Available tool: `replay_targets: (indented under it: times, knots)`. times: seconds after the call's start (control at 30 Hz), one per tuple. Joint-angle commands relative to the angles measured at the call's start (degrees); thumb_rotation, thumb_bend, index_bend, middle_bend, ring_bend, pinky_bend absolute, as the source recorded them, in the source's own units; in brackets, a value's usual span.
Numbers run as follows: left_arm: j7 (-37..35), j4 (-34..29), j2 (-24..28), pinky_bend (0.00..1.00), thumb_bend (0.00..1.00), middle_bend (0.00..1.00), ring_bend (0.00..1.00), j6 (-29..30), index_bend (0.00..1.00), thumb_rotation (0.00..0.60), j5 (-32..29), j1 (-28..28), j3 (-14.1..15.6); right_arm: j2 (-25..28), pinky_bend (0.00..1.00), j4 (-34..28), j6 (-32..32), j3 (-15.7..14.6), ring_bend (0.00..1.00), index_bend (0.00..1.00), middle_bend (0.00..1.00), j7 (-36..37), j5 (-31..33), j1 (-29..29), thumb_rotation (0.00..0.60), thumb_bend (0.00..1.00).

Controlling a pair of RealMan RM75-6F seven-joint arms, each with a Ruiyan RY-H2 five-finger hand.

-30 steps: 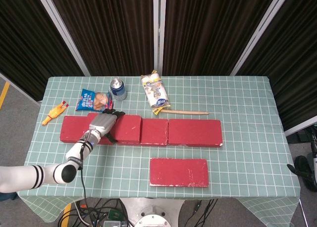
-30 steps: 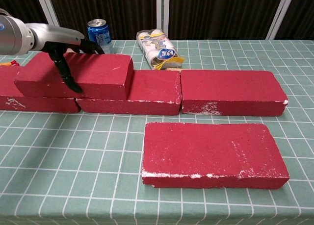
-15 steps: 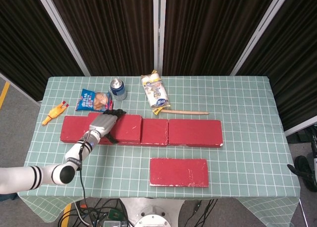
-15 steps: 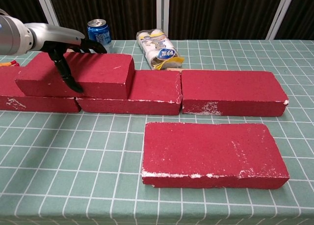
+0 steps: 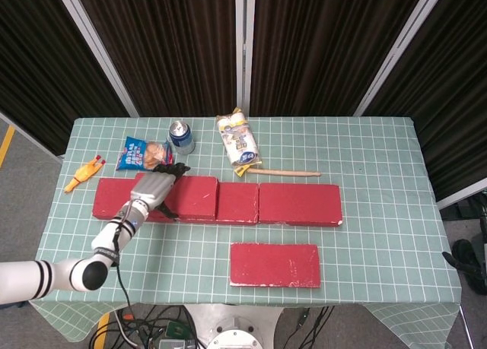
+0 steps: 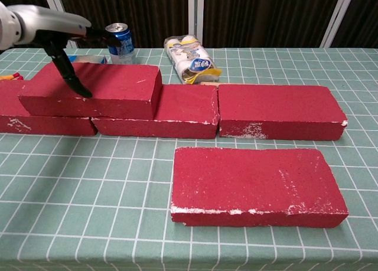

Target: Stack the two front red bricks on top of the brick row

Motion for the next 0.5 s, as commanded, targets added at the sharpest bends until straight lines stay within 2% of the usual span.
replay_targets:
  times: [0.03, 0.07, 0.13, 0.23, 0.33, 0.5]
  knots:
    - [-1.0, -6.9, 5.6, 0.0, 0.03, 0.0, 0.0, 9.2, 0.03, 0.6, 6.0, 5.2, 0.2, 0.7, 0.0, -1.1, 0.2, -0.6, 0.0, 0.0, 0.0, -0.2, -1.6, 0.1, 0.6, 0.0]
    - [-1.8, -8.1, 6.6, 0.0, 0.03, 0.0, 0.0, 11.9, 0.03, 0.6, 8.8, 7.1, 0.7, 1.0, 0.0, -1.6, 0.0, -0.9, 0.0, 0.0, 0.0, -0.1, -2.4, 0.2, 0.6, 0.0]
    - [-5.2, -9.0, 8.0, 0.0, 0.03, 0.0, 0.0, 18.2, 0.03, 0.6, 18.2, 12.4, 2.3, 2.2, 0.0, -3.4, -1.0, -1.8, 0.0, 0.0, 0.0, -0.1, -4.4, 0.7, 0.6, 0.0]
    - [-9.6, -4.9, 8.3, 0.0, 0.03, 0.0, 0.0, 26.9, 0.03, 0.6, 31.1, 20.4, 6.7, 4.1, 0.0, -6.8, -1.3, -2.2, 0.0, 0.0, 0.0, -2.5, -7.8, 1.8, 0.6, 0.0]
    - [-11.9, -1.5, 8.9, 0.0, 0.03, 0.0, 0.0, 33.3, 0.03, 0.6, 36.3, 27.1, 9.9, 5.1, 0.0, -10.6, -2.5, -2.5, 0.0, 0.0, 0.0, -7.2, -11.2, 3.5, 0.6, 0.0]
    - [-13.9, 0.8, 9.8, 0.0, 0.02, 0.0, 0.0, 40.1, 0.03, 0.6, 39.1, 35.4, 12.2, 4.3, 0.0, -16.1, -10.1, -3.4, 0.0, 0.0, 0.0, -14.1, -13.0, 7.7, 0.6, 0.0]
